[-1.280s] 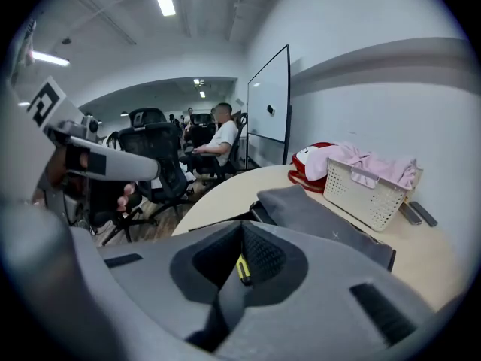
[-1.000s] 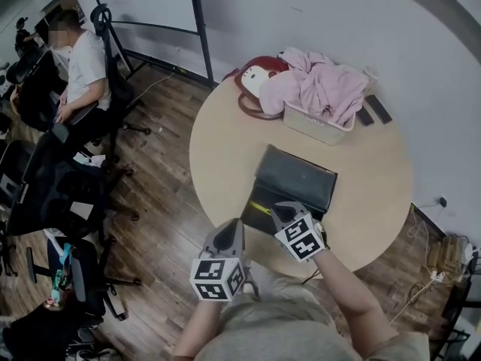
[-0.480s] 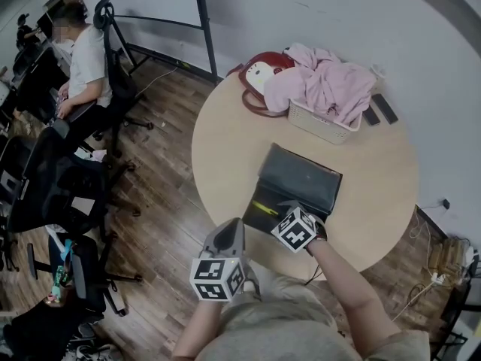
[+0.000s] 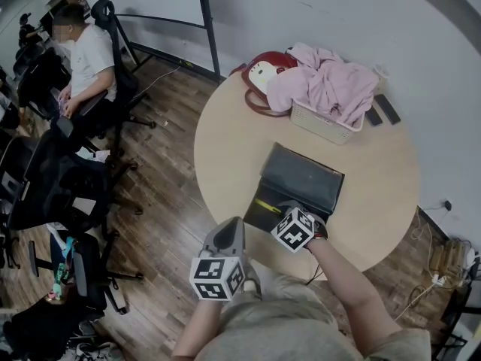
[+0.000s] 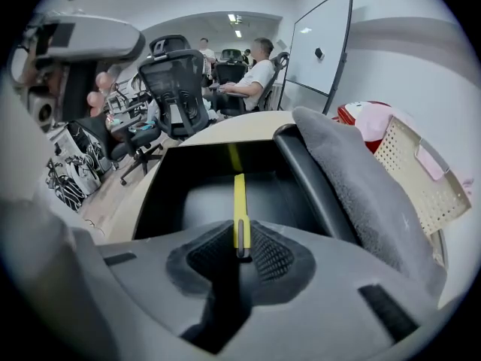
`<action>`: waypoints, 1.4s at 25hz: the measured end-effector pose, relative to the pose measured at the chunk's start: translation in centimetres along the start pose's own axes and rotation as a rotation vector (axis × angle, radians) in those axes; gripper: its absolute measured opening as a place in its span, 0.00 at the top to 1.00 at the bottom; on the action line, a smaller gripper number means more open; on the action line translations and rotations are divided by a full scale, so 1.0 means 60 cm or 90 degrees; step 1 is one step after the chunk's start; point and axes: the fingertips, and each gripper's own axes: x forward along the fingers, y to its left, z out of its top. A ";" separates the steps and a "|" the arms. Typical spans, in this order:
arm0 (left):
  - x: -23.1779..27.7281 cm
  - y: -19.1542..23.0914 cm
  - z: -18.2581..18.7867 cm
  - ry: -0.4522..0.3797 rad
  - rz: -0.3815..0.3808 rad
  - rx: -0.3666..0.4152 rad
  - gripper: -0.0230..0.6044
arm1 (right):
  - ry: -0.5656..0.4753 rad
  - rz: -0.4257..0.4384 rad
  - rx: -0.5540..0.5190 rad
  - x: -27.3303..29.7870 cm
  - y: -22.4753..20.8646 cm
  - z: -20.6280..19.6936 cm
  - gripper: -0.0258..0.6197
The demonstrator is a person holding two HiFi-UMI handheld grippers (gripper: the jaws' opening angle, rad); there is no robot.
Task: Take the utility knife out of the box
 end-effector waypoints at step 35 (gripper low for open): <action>-0.153 -0.090 0.002 -0.057 -0.078 0.058 0.96 | -0.327 -0.190 0.236 -0.300 0.100 0.046 0.87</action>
